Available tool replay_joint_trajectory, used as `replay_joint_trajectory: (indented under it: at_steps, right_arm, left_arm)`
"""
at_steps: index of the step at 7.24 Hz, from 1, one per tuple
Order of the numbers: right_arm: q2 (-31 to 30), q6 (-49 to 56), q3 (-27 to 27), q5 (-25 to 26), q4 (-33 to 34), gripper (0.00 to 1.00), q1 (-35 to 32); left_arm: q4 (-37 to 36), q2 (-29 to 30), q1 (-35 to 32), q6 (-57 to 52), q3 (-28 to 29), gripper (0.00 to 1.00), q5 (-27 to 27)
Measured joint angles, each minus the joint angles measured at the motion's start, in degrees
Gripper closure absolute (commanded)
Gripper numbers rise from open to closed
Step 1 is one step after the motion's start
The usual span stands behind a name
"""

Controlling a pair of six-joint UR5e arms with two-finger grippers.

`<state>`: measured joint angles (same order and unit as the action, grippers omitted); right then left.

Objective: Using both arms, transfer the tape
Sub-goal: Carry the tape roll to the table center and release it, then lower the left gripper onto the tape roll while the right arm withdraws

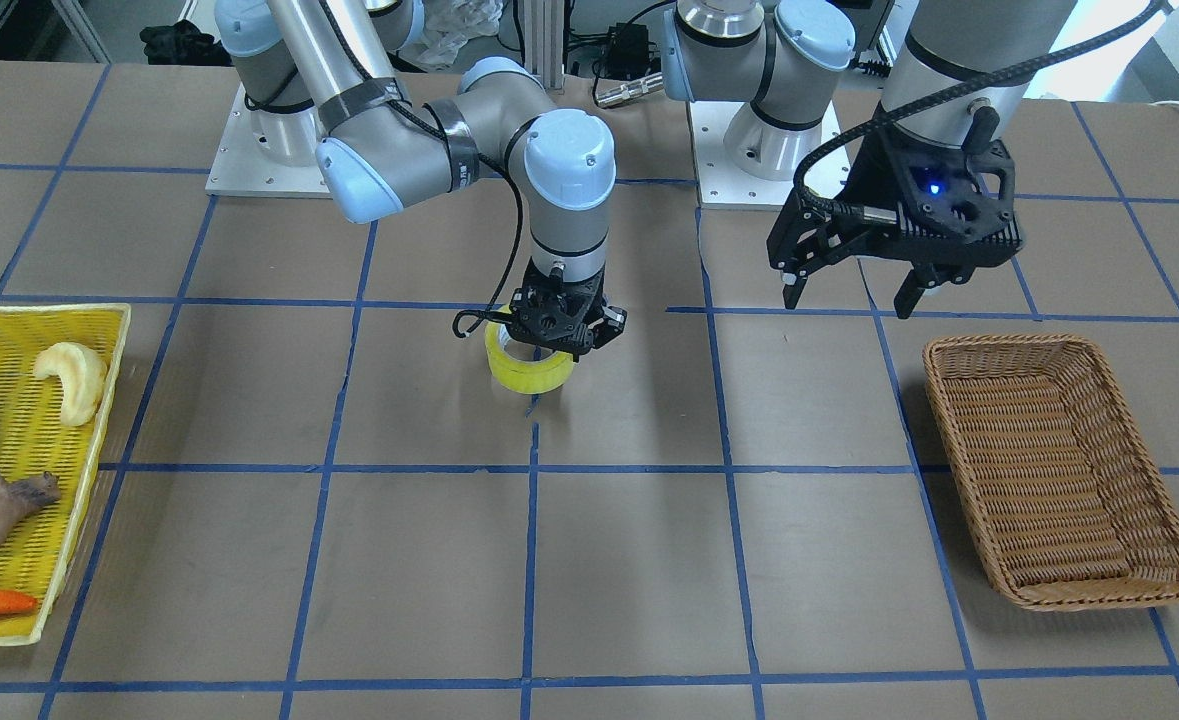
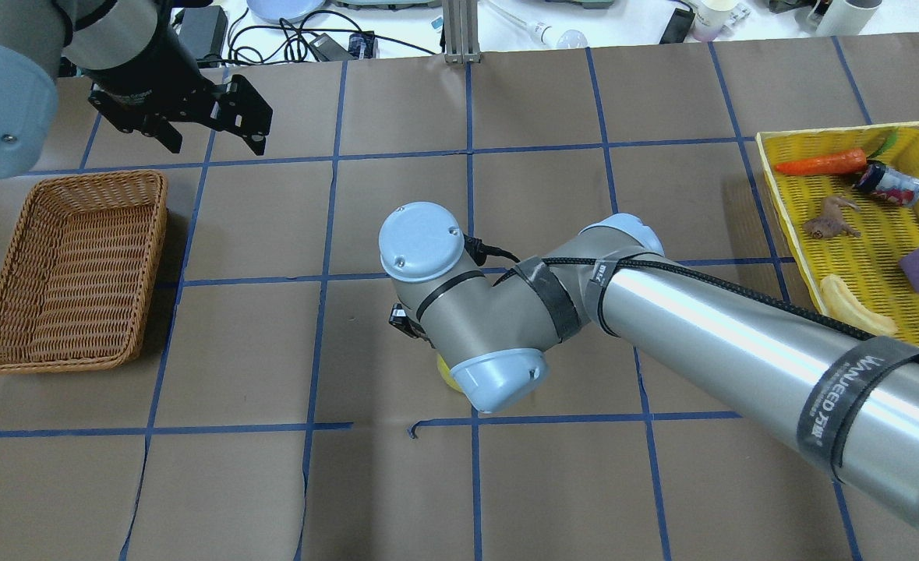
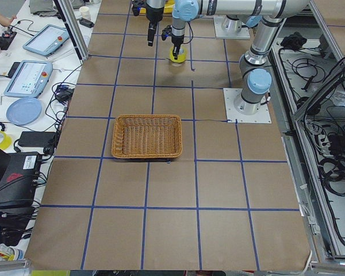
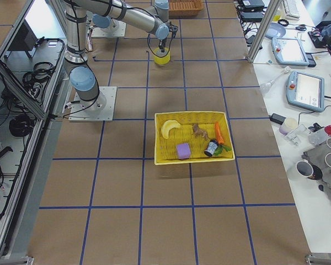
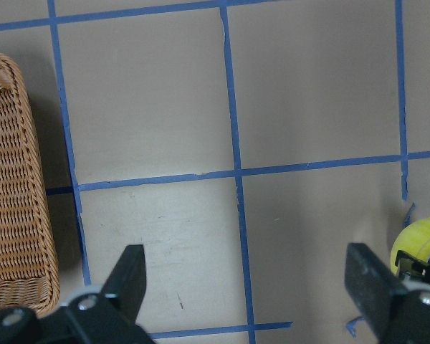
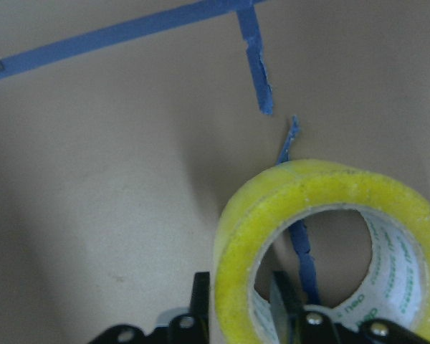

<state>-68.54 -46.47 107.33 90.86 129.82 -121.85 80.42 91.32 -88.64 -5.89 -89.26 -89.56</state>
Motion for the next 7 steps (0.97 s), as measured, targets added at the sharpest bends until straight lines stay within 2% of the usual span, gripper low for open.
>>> replay_joint_trajectory:
  at_steps: [1,2,4,5,7]
  right_arm:
    - [0.2,-0.2,0.3,0.2,0.2,0.09,-0.1]
    - [-0.1,-0.1,-0.2,0.2,0.0,0.03,0.1]
    - [-3.0,2.2,-3.2,0.2,-2.6,0.02,2.6]
    - [-5.4,5.1,-5.9,0.1,-7.8,0.00,5.1]
    - [-9.5,15.2,-14.2,0.2,-22.2,0.00,12.2]
  left_arm:
    - [0.0,0.0,0.0,0.0,0.0,0.00,0.0]
    - [0.0,0.0,0.0,0.0,0.0,0.00,-0.1]
    - [0.1,0.0,-0.1,0.1,-0.1,0.00,-0.1]
    - [0.2,-0.1,-0.3,0.5,-0.6,0.00,0.0]
    - [0.0,-0.4,-1.3,1.1,-3.4,0.00,0.3]
